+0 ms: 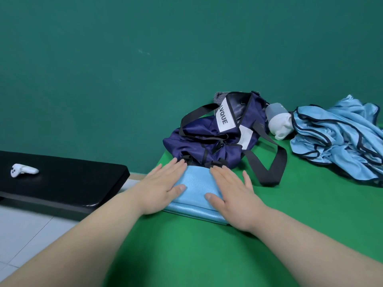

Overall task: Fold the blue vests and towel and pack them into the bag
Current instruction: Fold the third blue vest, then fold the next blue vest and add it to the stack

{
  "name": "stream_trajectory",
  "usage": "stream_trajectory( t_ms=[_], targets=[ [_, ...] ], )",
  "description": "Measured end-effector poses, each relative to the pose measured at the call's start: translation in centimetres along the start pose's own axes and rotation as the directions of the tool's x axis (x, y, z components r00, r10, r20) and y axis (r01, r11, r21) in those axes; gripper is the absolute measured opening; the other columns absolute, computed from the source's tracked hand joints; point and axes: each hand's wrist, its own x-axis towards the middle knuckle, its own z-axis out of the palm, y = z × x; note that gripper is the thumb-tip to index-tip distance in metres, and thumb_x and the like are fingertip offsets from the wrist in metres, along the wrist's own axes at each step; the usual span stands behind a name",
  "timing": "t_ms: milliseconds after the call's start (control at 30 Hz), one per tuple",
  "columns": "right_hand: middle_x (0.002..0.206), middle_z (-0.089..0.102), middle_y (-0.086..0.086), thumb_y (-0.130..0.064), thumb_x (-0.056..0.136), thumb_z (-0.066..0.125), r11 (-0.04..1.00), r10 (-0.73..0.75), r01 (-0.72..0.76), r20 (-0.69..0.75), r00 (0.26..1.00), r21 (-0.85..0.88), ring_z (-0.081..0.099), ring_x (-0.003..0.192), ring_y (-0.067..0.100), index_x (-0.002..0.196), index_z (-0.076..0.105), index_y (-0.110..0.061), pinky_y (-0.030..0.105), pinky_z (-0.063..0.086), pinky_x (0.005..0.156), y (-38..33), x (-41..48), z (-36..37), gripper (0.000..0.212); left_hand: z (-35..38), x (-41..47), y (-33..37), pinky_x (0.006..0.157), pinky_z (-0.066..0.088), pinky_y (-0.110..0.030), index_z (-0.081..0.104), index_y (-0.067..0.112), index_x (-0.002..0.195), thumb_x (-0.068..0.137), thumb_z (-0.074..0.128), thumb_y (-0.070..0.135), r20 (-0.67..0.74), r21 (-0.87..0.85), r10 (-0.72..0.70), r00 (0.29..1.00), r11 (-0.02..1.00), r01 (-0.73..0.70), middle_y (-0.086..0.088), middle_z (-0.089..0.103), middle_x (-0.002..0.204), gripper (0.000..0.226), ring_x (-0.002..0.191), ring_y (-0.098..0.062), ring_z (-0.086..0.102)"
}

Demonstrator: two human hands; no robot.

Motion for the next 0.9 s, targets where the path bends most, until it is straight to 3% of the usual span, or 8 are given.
stream_trajectory(
  t_ms=[100,233,433,600,767,900],
  targets=[
    [0.166,-0.009,-0.014,-0.057,0.102,0.029,0.998,0.021,-0.020,-0.008,1.000,0.067,-0.017,0.151,0.006,0.160,-0.003,-0.030,0.047,-0.010,0.123,0.7,-0.7,-1.2,0.072,-0.9,-0.5,0.7,0.124,-0.009,-0.041,-0.008,0.023,0.158,0.082,-0.005,0.078,-0.067,0.103,-0.072,0.995,0.992,0.079,0.012,-0.022,0.162,0.094,0.146,-0.006,-0.030],
    [0.167,0.002,-0.013,-0.056,0.101,0.032,0.982,0.092,-0.069,-0.121,0.988,0.177,-0.009,0.152,0.006,0.159,0.002,-0.032,0.043,-0.001,0.125,2.6,-2.6,-2.9,0.070,-0.8,-1.7,4.0,0.123,-0.010,-0.046,-0.011,0.019,0.158,0.079,-0.011,0.066,-0.233,0.148,-0.118,0.965,0.977,0.155,0.004,-0.032,0.161,0.091,0.144,-0.014,-0.036],
    [0.163,0.022,-0.004,-0.052,0.100,0.044,0.974,0.190,-0.166,-0.164,0.968,0.151,0.010,0.153,0.018,0.157,0.020,-0.025,0.037,0.010,0.124,7.1,-6.3,-5.2,0.068,1.2,-1.1,12.1,0.122,-0.012,-0.048,-0.013,0.022,0.157,0.086,-0.001,0.065,-0.227,0.068,0.046,0.973,0.997,-0.031,0.007,-0.040,0.156,0.085,0.140,-0.009,-0.042],
    [0.158,0.032,-0.002,-0.047,0.098,0.052,0.953,0.298,-0.280,-0.179,0.938,0.119,0.022,0.148,0.017,0.154,0.028,-0.023,0.037,0.017,0.123,12.4,-9.8,-7.6,0.066,2.6,1.9,18.0,0.122,-0.012,-0.048,-0.009,0.023,0.158,0.100,0.027,0.060,-0.189,0.044,0.116,0.975,0.993,-0.109,0.007,-0.035,0.159,0.078,0.142,-0.011,-0.039],
    [0.158,0.031,-0.003,-0.045,0.097,0.055,0.912,0.410,-0.394,-0.204,0.889,0.115,0.024,0.147,0.015,0.155,0.028,-0.022,0.036,0.019,0.122,18.1,-12.7,-10.1,0.067,4.0,5.9,22.7,0.117,-0.022,-0.051,-0.006,0.022,0.158,0.090,0.016,0.063,-0.224,0.144,0.175,0.959,0.979,-0.145,0.002,-0.027,0.163,0.083,0.145,-0.017,-0.035],
    [0.158,0.031,-0.002,-0.043,0.097,0.057,0.889,0.457,-0.453,-0.224,0.861,0.072,0.023,0.147,0.016,0.155,0.029,-0.022,0.033,0.018,0.121,22.3,-13.9,-12.2,0.068,5.1,9.6,26.2,0.120,-0.016,-0.050,-0.001,0.024,0.159,0.083,0.008,0.068,-0.248,0.040,0.159,0.956,0.987,-0.154,0.002,-0.022,0.164,0.088,0.147,-0.016,-0.030]
  ],
)
